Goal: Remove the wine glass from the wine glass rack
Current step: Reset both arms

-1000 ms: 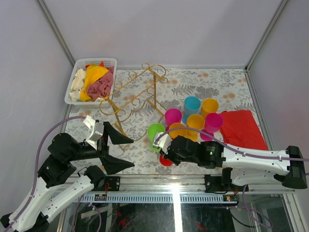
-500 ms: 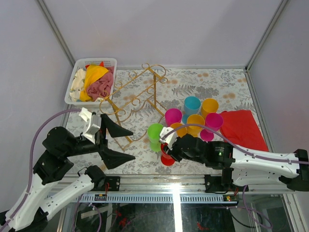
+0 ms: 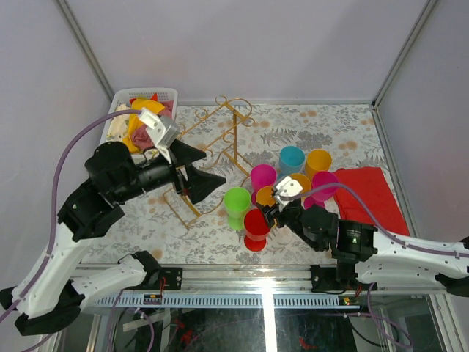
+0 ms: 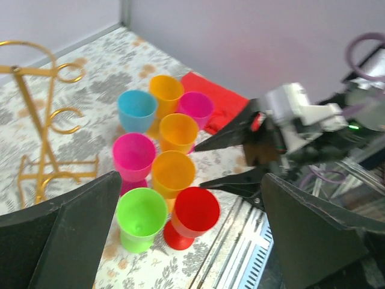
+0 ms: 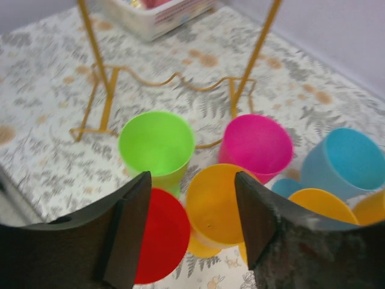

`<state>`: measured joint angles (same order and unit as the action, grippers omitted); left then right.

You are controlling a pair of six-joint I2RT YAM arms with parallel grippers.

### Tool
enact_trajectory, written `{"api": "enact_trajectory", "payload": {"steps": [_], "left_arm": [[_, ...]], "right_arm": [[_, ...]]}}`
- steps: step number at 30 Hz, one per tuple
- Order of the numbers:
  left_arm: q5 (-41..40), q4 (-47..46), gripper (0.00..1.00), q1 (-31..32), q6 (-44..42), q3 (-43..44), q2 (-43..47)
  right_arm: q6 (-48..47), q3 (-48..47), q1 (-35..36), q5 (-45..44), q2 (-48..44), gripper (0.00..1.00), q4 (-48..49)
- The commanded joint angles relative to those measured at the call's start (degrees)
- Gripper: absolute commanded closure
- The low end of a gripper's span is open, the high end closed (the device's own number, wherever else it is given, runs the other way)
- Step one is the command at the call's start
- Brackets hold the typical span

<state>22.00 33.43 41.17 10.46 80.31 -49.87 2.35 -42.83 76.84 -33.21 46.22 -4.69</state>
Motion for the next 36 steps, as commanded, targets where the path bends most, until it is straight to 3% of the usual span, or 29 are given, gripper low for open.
{"api": "enact_trajectory", "payload": {"steps": [1,7,14,18,21,23,27,28,32,36], "left_arm": [[-14.13,3.90,0.00,-0.02,-1.84,2.68,-2.31],[-27.79,6.71,0.00,-3.28,-1.01,2.49,-4.61],[-18.76,5.24,0.00,-25.31,0.63,-0.23,-2.31],[-18.38,4.49,0.00,-33.87,2.01,-2.75,-0.88],[-22.00,3.72,0.00,-35.18,3.17,-4.81,1.99],[-25.11,3.35,0.00,-35.12,3.90,-6.27,3.58],[-33.67,3.40,0.00,-35.14,6.85,-8.91,6.30],[-36.04,4.00,0.00,-35.19,8.24,-9.18,7.19],[-39.64,4.62,0.00,-35.15,8.29,-9.90,11.54],[-42.84,3.99,0.00,-35.17,8.73,-9.19,15.84]], "right_arm": [[-3.45,3.07,0.24,-13.27,-3.30,0.31,13.17],[-5.64,5.40,-1.40,-19.21,-7.23,0.14,14.19],[4.26,2.16,-13.29,-12.87,-9.07,0.09,0.16],[7.93,-0.47,-19.31,-8.90,-8.23,0.08,-6.12],[8.37,-3.70,-24.49,-5.75,-6.30,0.07,-10.40],[8.24,-7.81,-31.81,-2.05,-3.77,0.06,-15.08],[7.72,-15.58,-53.81,19.47,-0.22,0.05,-19.88],[7.82,-17.65,-56.57,22.41,0.80,0.05,-21.62],[7.63,-26.89,-58.06,22.17,2.70,0.05,-27.97],[8.44,-28.96,-58.10,26.93,-2.76,0.01,-27.92]]}}
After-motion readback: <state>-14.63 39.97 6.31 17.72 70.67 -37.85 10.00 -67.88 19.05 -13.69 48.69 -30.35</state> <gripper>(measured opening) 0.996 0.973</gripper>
